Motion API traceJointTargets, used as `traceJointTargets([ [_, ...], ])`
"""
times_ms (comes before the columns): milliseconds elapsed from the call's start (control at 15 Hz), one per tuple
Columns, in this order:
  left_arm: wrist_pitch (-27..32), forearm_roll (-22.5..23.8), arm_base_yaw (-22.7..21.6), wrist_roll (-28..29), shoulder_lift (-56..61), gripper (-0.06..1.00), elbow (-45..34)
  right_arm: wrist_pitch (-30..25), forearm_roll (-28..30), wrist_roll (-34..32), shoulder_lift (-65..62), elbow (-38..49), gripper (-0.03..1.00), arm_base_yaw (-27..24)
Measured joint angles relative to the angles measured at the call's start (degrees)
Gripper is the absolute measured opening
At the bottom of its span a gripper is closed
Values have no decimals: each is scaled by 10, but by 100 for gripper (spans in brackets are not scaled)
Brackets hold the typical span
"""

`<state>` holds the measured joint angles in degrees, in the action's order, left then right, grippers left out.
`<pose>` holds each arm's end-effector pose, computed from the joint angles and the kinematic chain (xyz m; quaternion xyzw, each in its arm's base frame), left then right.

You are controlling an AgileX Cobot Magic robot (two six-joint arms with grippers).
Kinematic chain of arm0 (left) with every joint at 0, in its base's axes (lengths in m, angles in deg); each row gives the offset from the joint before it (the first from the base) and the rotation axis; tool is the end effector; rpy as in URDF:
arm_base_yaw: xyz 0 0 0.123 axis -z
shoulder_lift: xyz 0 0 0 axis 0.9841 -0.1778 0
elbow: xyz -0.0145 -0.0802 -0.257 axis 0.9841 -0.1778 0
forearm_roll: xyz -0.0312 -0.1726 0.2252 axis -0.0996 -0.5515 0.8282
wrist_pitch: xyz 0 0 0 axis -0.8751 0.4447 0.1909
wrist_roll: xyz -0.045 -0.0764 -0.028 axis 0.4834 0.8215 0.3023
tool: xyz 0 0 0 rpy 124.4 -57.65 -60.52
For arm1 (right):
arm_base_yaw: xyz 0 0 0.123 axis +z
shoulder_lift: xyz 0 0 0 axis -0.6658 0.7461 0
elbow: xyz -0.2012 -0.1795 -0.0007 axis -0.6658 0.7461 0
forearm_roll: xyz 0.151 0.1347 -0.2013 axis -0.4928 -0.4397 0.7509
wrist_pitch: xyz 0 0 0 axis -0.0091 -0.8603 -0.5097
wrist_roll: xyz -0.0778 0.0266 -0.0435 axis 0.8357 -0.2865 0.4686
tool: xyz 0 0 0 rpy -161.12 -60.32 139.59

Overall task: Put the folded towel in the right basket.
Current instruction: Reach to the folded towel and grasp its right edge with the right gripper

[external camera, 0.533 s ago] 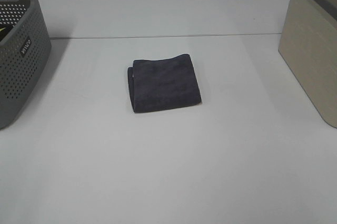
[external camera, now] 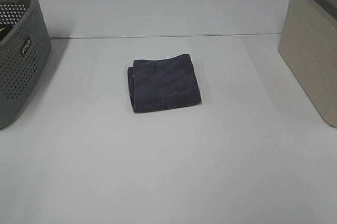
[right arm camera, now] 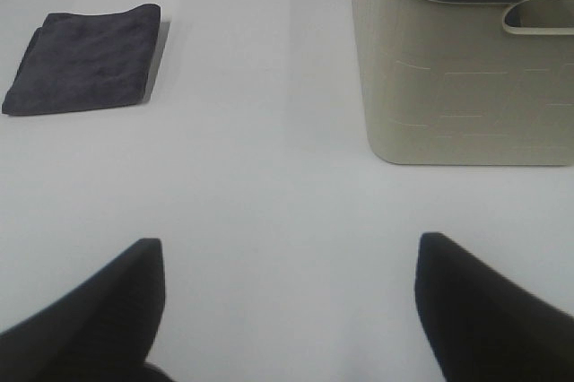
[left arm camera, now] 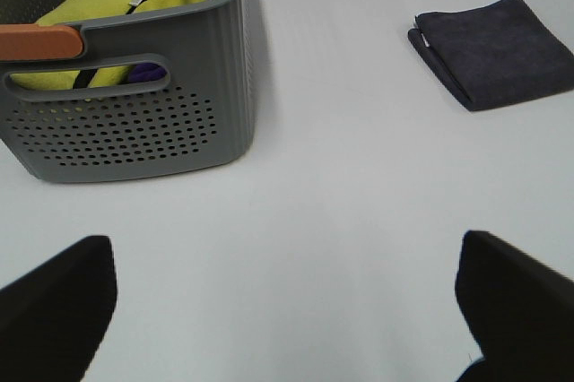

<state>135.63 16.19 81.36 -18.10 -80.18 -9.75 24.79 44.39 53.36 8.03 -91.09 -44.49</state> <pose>0.0411 -0.0063 0.2944 0.0283 0.8471 -0.0303 0.5297 0.0401 0.0068 0.2945 -0.0393 0.8507 0.0058 0.5242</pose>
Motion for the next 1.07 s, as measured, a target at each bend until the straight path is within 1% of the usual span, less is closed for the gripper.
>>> traceJointTargets([
  [1067, 0, 0, 0, 0, 0, 98, 0, 0, 0, 0, 0, 0, 74, 0],
])
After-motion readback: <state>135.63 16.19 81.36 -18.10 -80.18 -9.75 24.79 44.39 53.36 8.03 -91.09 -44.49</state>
